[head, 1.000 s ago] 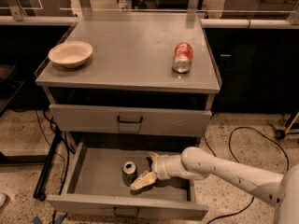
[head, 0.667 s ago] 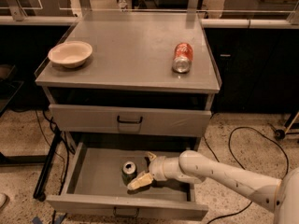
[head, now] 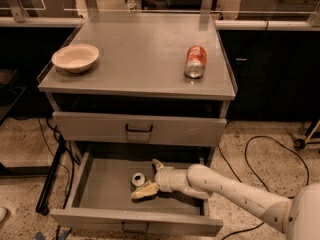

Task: Pick green can from middle drawer and place on counter

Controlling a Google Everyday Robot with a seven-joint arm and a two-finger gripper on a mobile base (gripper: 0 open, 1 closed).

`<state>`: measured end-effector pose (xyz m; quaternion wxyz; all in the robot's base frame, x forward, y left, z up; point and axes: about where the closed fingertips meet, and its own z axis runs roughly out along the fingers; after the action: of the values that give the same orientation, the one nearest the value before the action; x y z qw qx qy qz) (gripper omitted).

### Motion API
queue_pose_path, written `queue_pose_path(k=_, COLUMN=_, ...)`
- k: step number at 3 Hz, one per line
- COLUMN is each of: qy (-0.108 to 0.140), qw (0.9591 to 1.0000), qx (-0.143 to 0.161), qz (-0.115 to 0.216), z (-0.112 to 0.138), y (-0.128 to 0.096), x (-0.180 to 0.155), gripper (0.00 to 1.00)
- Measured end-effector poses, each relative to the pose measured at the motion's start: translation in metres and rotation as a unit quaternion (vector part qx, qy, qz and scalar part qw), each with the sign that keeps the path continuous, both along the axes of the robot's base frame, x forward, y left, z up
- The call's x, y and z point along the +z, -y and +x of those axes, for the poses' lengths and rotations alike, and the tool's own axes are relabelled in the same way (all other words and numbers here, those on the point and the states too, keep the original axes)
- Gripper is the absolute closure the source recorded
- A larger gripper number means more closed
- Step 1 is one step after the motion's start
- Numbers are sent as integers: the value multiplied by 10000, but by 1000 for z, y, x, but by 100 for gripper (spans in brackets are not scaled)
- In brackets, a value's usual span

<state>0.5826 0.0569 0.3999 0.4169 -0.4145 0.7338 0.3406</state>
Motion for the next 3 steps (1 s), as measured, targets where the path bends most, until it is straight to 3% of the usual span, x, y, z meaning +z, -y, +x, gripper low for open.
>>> queue_pose_path(k=1, qy=15, qw=9999, qx=96, qz=84, z=-28, y=-1, x=14, gripper=0)
queue_pose_path(k=3, qy=-75, qw=9997, qx=219, qz=-20, z=-34, y=-9, x=1, gripper=1)
